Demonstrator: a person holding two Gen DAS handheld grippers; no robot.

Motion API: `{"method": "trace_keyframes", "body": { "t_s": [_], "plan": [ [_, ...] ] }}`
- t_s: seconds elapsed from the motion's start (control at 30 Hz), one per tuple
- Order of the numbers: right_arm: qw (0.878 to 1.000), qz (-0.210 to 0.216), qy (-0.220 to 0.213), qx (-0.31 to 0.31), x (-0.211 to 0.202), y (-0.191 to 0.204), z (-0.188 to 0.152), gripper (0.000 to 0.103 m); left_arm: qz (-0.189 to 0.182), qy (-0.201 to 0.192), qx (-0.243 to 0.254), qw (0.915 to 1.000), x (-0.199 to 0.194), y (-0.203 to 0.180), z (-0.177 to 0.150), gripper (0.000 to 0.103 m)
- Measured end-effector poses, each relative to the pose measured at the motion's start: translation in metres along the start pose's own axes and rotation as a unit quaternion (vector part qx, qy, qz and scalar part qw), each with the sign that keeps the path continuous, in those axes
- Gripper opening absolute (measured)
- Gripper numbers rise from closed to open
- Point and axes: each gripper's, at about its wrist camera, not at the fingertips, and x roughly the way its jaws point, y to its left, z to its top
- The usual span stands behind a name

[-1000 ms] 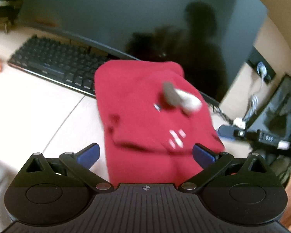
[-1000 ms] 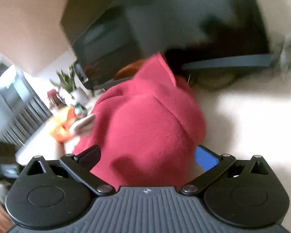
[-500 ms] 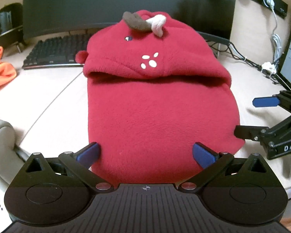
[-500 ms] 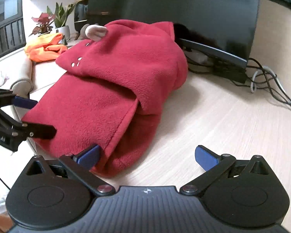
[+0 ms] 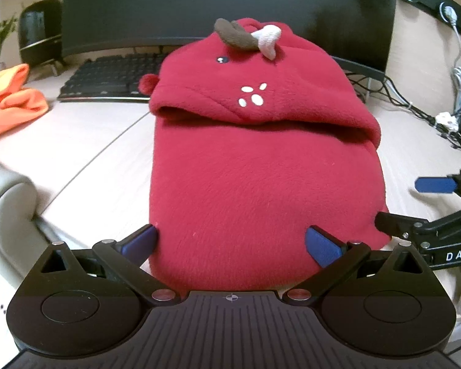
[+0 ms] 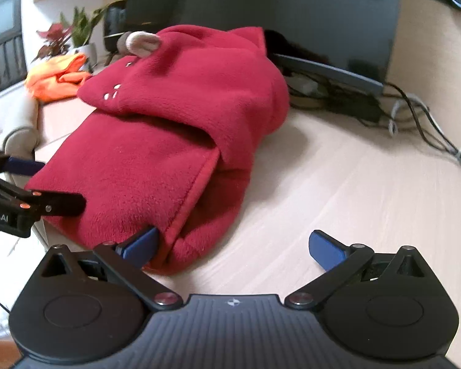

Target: Fold clothes

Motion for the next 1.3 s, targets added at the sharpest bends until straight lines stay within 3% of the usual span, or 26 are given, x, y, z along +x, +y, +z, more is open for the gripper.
{"method": "trace_keyframes", "body": {
  "t_s": [0.13,0.37,0.47,0.57,0.63,0.7,0.83,1.0,1.13,1.23,1.3],
  "plan": [
    [1.0,0.003,-0.006,0.007,-0.011,0.0,0.006,0.103,0.002,0.006,-0.004,1.0,-0.004,0.0,0.001,0.103],
    [0.993,0.018,-0.081,0.087,-0.036,-0.024,0.047,0.103,-0.013,0.013,-0.014,0.9997,-0.005,0.009,-0.003,0.103],
    [0.993,-0.023,-0.091,0.074,-0.017,-0.017,0.072,0.103,-0.022,0.022,-0.032,0.999,-0.001,0.016,-0.004,0.103],
    [0.995,-0.087,-0.037,0.014,0.031,-0.002,0.083,0.103,-0.037,0.029,-0.053,0.9975,0.002,0.022,-0.004,0.103],
    [0.995,-0.102,-0.014,-0.016,0.06,0.002,0.079,0.103,-0.047,0.025,-0.052,0.9972,0.001,0.024,-0.004,0.103],
    [0.994,-0.107,-0.017,-0.022,0.067,0.001,0.076,0.103,-0.058,0.017,-0.053,0.9968,-0.002,0.024,-0.004,0.103],
    [0.996,-0.089,-0.031,-0.006,0.047,-0.005,0.073,0.103,-0.061,-0.018,-0.042,0.9971,-0.024,0.023,0.003,0.103],
    [0.997,-0.069,-0.023,-0.031,0.015,0.008,0.039,0.103,-0.096,-0.084,-0.054,0.9903,-0.054,0.022,0.011,0.103],
    [0.997,-0.053,-0.016,-0.051,-0.011,0.018,0.011,0.103,-0.087,-0.032,-0.046,0.9946,-0.023,0.013,0.008,0.103],
    [0.999,-0.044,-0.013,-0.025,-0.017,0.015,0.006,0.103,-0.054,-0.027,0.0,0.9982,-0.001,0.0,-0.003,0.103],
    [0.999,-0.039,-0.012,-0.003,-0.02,0.011,0.004,0.103,-0.05,-0.034,-0.007,0.9982,-0.005,0.0,-0.004,0.103]
  ]
}}
